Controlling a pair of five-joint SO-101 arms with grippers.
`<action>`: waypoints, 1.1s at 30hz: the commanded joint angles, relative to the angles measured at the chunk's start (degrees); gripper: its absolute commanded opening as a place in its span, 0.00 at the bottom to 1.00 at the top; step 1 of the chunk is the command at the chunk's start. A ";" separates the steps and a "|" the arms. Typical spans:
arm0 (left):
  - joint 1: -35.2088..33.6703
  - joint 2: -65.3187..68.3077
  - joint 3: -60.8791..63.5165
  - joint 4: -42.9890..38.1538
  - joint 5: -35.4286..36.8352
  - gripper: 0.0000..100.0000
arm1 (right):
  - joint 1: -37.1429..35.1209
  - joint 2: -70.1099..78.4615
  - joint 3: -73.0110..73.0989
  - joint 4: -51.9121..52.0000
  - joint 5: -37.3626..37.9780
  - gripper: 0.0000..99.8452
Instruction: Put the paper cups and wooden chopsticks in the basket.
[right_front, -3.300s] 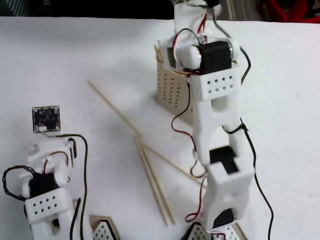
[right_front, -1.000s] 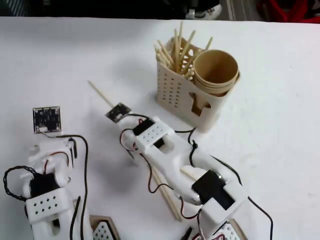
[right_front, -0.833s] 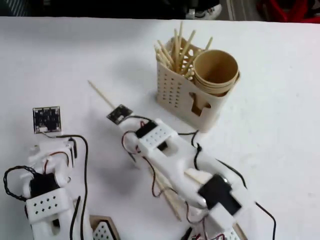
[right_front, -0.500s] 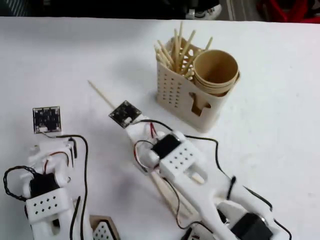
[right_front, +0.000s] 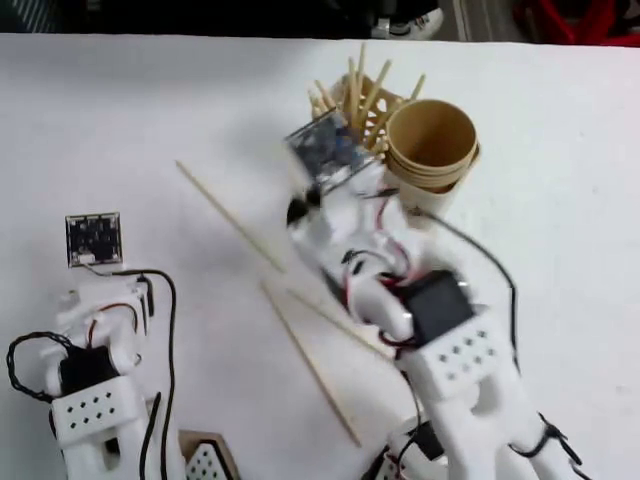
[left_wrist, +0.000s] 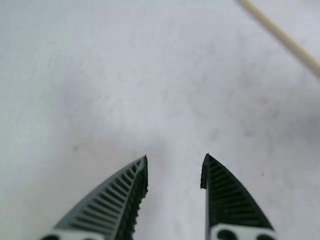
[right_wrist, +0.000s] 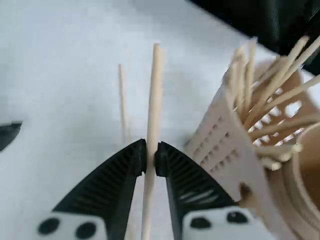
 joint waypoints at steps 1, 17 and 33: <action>-0.48 -1.10 -0.44 -1.41 -0.53 0.18 | 4.18 -1.89 -9.49 -8.75 0.35 0.02; -0.48 -1.10 -0.35 -1.49 -0.53 0.18 | 15.87 9.01 -10.02 -53.58 0.35 0.02; -0.48 -1.10 -0.35 -1.58 -0.53 0.18 | 17.54 6.02 -13.45 -37.93 0.35 0.17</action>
